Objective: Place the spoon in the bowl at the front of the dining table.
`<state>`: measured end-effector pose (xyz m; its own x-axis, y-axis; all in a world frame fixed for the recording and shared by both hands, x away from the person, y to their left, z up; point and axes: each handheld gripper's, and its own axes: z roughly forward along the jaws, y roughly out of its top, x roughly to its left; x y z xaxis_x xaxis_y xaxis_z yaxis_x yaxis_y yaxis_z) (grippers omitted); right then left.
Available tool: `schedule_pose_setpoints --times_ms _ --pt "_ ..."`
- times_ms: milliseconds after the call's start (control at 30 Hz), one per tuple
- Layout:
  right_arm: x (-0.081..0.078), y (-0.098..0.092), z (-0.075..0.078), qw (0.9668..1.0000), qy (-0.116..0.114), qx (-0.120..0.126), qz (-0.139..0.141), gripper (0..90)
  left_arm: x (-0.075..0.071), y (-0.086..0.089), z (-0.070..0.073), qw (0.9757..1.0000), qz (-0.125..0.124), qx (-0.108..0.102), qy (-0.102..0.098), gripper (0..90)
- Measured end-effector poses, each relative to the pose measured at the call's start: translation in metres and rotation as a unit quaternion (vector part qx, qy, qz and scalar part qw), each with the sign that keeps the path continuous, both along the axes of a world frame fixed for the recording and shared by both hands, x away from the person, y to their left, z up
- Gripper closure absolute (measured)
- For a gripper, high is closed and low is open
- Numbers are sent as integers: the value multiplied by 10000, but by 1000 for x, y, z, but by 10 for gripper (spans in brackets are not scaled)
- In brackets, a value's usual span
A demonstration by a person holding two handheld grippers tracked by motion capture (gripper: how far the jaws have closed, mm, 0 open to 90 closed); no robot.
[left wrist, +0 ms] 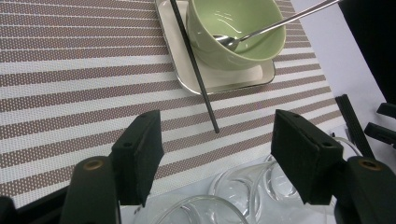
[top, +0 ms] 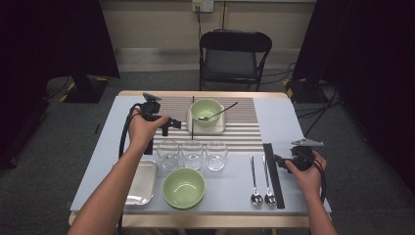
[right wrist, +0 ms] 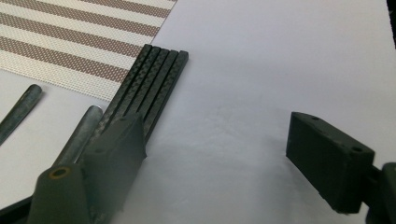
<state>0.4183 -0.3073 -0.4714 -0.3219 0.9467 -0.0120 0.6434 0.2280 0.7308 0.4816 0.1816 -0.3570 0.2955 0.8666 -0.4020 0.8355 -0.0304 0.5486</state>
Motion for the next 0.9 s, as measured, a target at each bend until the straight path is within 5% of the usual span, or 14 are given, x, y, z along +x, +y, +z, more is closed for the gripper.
schedule_pose_setpoints --times_ms 900 --pt "1 6 -1 9999 26 113 41 198 -2 1 1 10000 0 -13 15 338"
